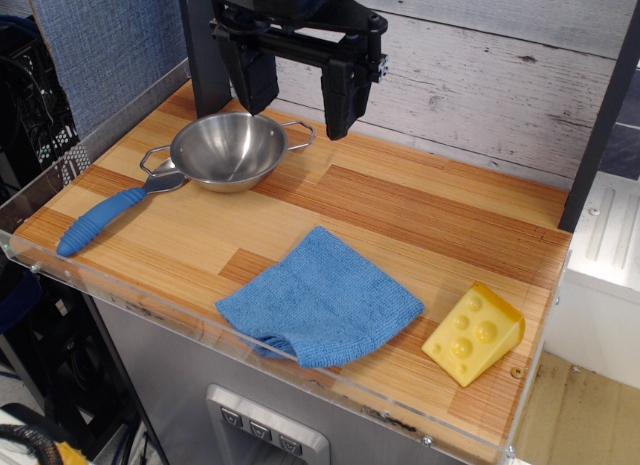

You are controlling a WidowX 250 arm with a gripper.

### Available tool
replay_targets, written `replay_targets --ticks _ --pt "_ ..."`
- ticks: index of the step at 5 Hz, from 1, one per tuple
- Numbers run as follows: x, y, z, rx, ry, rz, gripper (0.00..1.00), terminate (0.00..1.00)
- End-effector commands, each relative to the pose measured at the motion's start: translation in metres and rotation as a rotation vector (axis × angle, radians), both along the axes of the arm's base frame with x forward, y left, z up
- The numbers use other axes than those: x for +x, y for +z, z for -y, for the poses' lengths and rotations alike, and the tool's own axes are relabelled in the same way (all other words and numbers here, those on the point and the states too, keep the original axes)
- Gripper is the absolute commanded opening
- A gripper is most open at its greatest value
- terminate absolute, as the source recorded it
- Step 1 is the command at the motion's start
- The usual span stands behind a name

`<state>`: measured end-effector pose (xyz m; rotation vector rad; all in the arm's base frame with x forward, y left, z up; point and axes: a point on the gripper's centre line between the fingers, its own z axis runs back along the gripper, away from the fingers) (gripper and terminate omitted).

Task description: Move the bowl above the cloth.

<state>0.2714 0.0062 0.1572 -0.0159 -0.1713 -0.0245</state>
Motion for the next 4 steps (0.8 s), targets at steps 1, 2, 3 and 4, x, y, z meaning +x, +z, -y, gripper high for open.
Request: replay_targets --ticks 1,2,3,4 --pt "0.0 0.0 0.0 0.0 0.0 0.0 1.0 0.0" --pt "0.011 -0.001 -0.012 0.009 0.023 -0.001 1.0 0.0" --pt "0.021 -0.004 -0.025 0.018 0.042 -0.004 1.0 0.0" --pt "0.038 -0.012 -0.055 0.044 0.066 0.009 1.0 0.0"
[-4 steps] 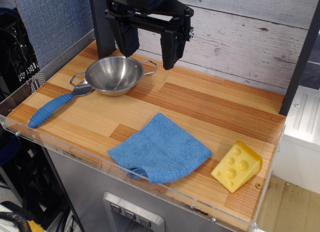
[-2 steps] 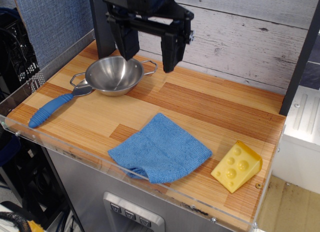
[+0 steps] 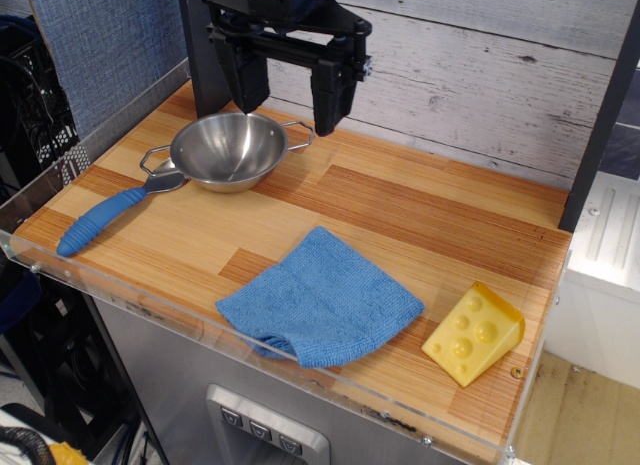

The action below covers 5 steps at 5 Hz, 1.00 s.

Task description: Move the bowl above the cloth.

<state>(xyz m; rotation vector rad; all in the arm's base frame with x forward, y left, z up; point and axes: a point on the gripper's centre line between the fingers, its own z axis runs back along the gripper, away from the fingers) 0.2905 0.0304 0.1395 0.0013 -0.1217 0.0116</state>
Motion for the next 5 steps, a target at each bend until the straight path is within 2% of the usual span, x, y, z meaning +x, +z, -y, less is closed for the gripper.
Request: replay_targets --ticks 1,2,3,4,5 --pt "0.038 -0.032 -0.063 0.044 0.027 0.019 1.0 0.0" --pt "0.057 -0.074 -0.076 0.035 0.013 -0.029 1.0 0.0" --pt "0.072 -0.104 -0.077 0.024 0.002 -0.076 1.0 0.0" --pt "0.077 -0.111 -0.07 0.026 0.0 -0.076 1.0 0.0" --pt "0.077 -0.109 -0.064 0.041 -0.005 -0.06 0.0 0.0"
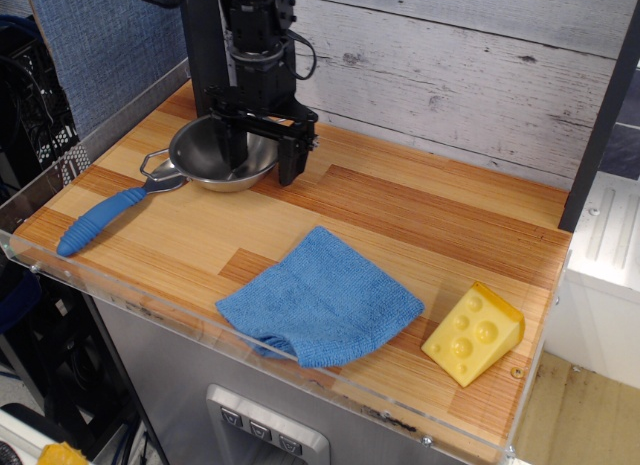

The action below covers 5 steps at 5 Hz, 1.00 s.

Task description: Move the bowl above the cloth.

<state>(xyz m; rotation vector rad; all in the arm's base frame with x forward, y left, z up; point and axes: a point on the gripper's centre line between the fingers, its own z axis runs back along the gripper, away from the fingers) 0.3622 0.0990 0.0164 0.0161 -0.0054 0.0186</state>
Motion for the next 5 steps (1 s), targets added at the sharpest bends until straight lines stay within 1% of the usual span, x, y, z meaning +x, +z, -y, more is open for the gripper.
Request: replay_targets --ticks 1,2,3,4,5 --pt "0.003 0.016 0.009 0.024 -0.015 0.058 0.0 0.0" --pt "-0.001 0.023 0.011 0.019 -0.018 0.069 0.0 0.0" --pt "-0.009 0.035 0.009 0.0 0.002 0.092 0.0 0.0" --pt "-0.017 0.053 0.004 -0.019 0.024 0.12 0.0 0.0" --pt "-0.024 0.07 0.0 -0.059 0.056 0.144 0.0 0.0"
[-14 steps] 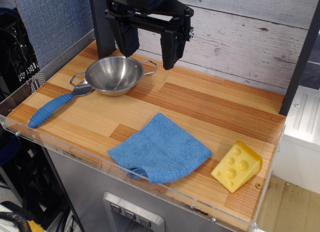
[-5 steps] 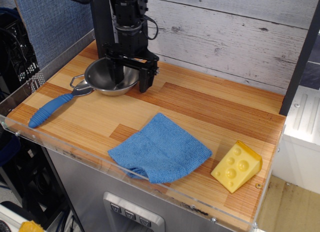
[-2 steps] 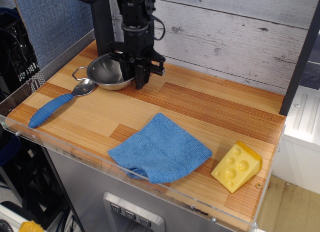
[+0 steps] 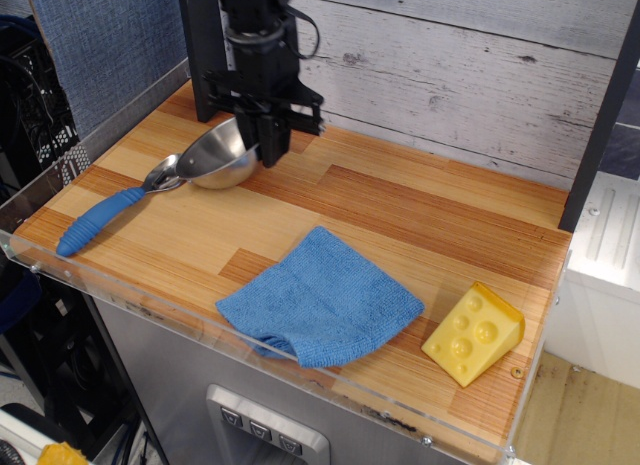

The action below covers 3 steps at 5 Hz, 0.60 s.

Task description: Move the bowl above the cloth.

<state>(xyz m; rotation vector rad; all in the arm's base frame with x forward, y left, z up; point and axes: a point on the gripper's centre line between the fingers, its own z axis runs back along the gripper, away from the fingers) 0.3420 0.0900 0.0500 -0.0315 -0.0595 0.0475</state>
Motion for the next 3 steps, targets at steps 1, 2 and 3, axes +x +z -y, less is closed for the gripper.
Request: replay_targets --ticks 1,2,3 --pt "-0.004 0.054 0.015 0.001 0.01 0.088 0.0 0.0" --pt "-0.004 0.07 0.065 0.0 -0.084 0.102 0.0 0.0" --pt "-0.007 0.077 0.116 0.012 -0.182 0.108 0.0 0.0"
